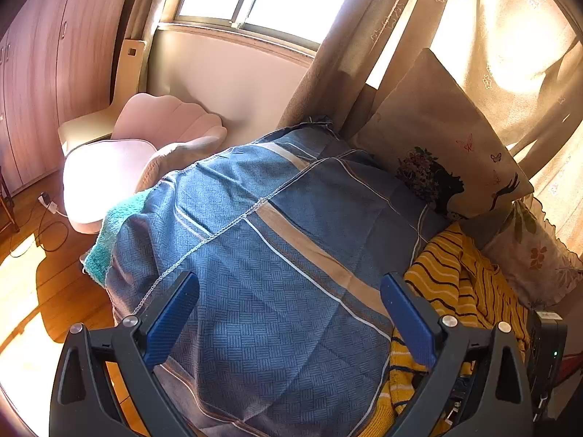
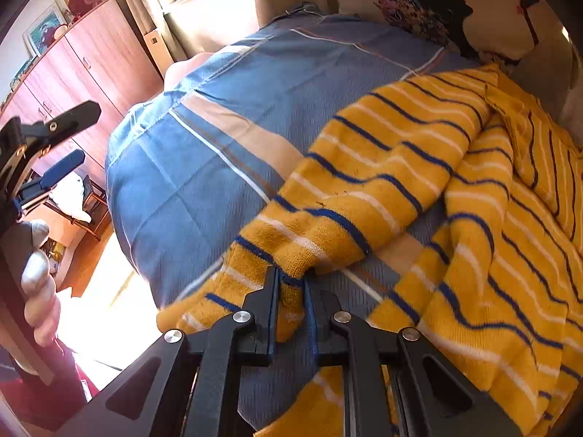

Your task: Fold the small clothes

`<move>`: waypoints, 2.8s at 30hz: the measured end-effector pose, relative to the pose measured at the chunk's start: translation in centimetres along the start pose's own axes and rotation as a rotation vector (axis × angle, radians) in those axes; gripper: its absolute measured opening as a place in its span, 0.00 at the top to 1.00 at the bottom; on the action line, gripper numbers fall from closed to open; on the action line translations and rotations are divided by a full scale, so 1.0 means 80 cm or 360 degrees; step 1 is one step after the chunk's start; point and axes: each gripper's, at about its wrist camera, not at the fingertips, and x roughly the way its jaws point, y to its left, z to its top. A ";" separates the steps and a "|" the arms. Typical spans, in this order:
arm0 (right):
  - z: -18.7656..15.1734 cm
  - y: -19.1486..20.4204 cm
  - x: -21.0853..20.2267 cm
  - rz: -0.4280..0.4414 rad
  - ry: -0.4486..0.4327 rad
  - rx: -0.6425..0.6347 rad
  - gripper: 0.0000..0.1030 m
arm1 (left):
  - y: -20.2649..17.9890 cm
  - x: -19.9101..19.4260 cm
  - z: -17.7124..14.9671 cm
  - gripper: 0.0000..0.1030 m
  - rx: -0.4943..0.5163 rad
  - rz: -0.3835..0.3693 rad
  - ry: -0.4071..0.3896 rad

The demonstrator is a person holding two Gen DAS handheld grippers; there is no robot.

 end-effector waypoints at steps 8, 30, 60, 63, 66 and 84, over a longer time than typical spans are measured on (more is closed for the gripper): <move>0.131 0.098 -0.011 -0.0178 -0.0488 -0.0418 0.85 | 0.043 -0.030 0.019 0.04 -0.0087 0.0117 -0.0117; 0.137 0.109 0.090 0.0164 -0.0208 -0.0129 0.28 | 0.107 -0.037 0.026 0.04 -0.0182 0.0276 -0.0144; 0.014 -0.395 -0.175 -0.1229 -0.0140 0.0589 0.80 | -0.070 -0.007 0.003 0.03 0.0223 -0.0054 0.0023; -0.030 -0.431 -0.196 -0.0984 -0.0280 0.0824 0.67 | -0.104 0.005 -0.012 0.03 0.0303 -0.0075 0.0081; -0.055 -0.435 -0.214 -0.0778 -0.0419 0.0897 0.60 | -0.139 0.025 -0.033 0.03 0.0384 -0.0092 0.0175; 0.176 -0.268 -0.058 -0.0093 -0.0396 0.0249 0.26 | -0.239 0.061 -0.102 0.03 0.0653 -0.0254 0.0374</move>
